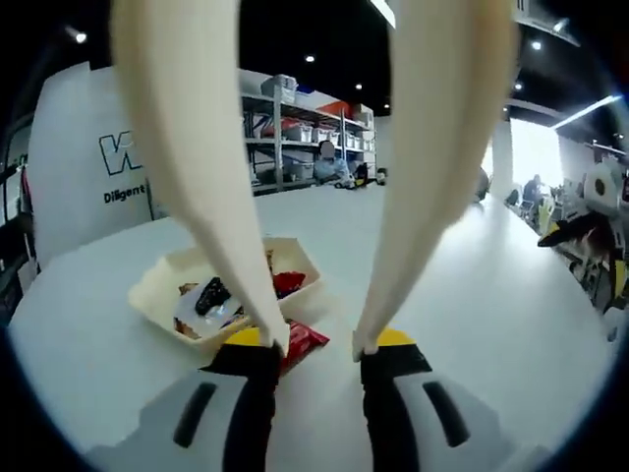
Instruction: Place the target food into the container with the food tongs after gripping and lifting it, then release it inside without dropping or visibly crushing the food.
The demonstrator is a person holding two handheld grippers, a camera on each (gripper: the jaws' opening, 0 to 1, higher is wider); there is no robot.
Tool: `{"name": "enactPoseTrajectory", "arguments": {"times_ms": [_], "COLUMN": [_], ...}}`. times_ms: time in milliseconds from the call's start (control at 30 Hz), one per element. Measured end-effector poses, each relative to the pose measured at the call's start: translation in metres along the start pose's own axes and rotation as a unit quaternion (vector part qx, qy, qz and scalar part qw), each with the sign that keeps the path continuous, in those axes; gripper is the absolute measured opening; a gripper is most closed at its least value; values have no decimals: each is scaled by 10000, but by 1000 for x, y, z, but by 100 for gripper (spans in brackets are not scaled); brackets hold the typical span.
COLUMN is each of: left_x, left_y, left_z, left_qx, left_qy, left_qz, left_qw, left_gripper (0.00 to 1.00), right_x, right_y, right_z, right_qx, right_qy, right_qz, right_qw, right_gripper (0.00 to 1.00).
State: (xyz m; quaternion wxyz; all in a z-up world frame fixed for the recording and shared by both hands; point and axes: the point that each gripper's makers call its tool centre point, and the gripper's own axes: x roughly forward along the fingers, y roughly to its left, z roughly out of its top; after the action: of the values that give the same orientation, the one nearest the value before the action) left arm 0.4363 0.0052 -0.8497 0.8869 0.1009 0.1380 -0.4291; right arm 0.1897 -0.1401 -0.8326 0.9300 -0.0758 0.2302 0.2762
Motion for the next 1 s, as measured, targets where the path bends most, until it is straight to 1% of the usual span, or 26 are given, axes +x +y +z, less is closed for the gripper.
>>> {"name": "enactPoseTrajectory", "arguments": {"times_ms": [33, 167, 233, 333, 367, 467, 600, 700, 733, 767, 800, 833, 867, 1000], "left_x": [0, -1, -1, -2, -3, -5, -11, -13, -14, -14, -13, -12, -11, -2], "left_y": [5, 10, 14, 11, 9, 5, -10, -21, -23, -23, -19, -18, -17, -5], "left_z": [-2, -4, -4, -2, -1, -2, -2, -3, -4, -5, -6, -6, -6, -4], "left_qx": [61, -27, -51, -349, -450, -411, -496, -379, -229, -122, 144, 202, 140, 185], "left_qy": [30, 14, 3, -27, -11, 50, 160, 247, 300, 329, 424, 406, 390, 379], "left_qz": [85, 93, 146, 111, 56, 25, -154, -272, -300, -291, -173, -157, -155, -14], "left_qw": [9999, 10000, 9999, 9993, 9990, 9991, 9985, 9986, 9988, 9990, 9988, 9988, 9990, 9991], "left_gripper": [31, 31, 31, 31, 30, 30, 30, 30, 30, 30, 31, 31, 31, 32], "right_x": [0, 0, -1, -1, -2, -2, -2, -1, -1, -1, -2, -2, -2, -5], "right_y": [1, 3, 2, 2, 2, 3, 6, 10, 11, 11, 11, 12, 12, 10], "right_z": [0, 0, -2, -2, -1, 1, 4, 5, 5, 5, 5, 5, 5, 3], "right_qx": [-25, 12, 1, 3, -2, -36, -84, -118, -125, -128, -131, -131, -128, -95], "right_qy": [11, -18, 17, 23, 15, 6, -6, -10, -12, -15, -16, -17, -19, -34], "right_qz": [6, 32, 2, -5, -8, -2, 28, 57, 66, 69, 80, 83, 81, 60], "right_qw": [10000, 10000, 10000, 10000, 10000, 10000, 10000, 9999, 9999, 9999, 9999, 9999, 9999, 9999], "right_gripper": [99, 99, 99, 99, 99, 99, 99, 99, 99, 99, 99, 99, 99, 99]}}
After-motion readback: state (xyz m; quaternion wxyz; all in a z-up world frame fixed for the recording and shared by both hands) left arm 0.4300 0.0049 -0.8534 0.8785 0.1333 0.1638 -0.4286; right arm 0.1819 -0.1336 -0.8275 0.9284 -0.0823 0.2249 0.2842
